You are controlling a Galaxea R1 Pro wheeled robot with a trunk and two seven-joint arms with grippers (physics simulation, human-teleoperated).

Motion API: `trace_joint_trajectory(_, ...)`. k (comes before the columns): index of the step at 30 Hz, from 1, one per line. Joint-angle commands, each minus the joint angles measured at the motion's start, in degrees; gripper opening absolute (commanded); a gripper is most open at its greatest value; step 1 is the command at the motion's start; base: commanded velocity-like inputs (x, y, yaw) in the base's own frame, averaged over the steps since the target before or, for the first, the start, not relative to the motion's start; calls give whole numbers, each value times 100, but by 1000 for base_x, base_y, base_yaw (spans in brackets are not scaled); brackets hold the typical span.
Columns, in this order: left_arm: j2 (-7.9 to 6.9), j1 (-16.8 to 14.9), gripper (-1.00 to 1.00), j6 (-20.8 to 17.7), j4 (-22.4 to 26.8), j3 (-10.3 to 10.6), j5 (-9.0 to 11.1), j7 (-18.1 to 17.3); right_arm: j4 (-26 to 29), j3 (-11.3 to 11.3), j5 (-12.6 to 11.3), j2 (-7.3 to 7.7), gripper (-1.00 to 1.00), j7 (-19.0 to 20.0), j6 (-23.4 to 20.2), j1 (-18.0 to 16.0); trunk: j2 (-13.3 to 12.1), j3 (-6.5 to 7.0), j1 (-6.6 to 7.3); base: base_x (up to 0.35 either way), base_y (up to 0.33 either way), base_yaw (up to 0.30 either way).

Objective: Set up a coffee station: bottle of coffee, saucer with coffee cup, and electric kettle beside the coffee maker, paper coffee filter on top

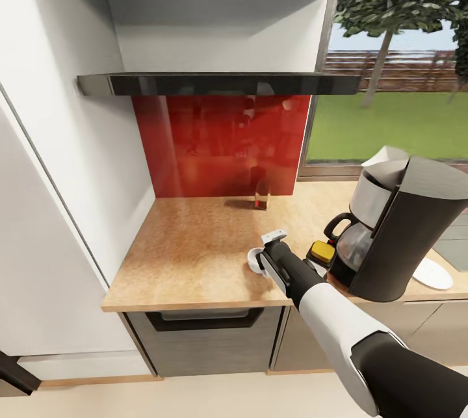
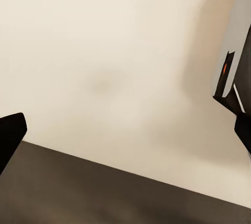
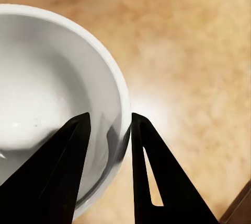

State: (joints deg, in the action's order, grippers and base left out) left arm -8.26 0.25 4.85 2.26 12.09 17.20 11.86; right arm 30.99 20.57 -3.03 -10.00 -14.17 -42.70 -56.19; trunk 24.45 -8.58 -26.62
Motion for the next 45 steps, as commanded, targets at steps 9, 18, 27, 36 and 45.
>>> trace_joint_trajectory(9,-6,8,100,7,12,48,55,19,-1,17,-312,0,-100,-16,15,-2,7,-13,-4,0,0,0)
trace_joint_trajectory(18,-9,10,100,17,12,47,50,19,51,23,-321,0,-100,-24,16,1,7,-13,-4,0,0,0)
trace_joint_trajectory(27,18,8,100,34,13,59,10,19,133,43,-329,0,-100,-27,11,-6,7,-13,-4,0,0,0)
trace_joint_trajectory(36,-48,19,100,62,94,84,36,26,515,59,-409,0,-100,-16,24,-24,7,-13,-4,0,0,0)
trace_joint_trajectory(45,-61,2,100,68,121,83,45,35,516,61,-425,0,-100,-16,106,-24,7,-13,-4,0,0,0)
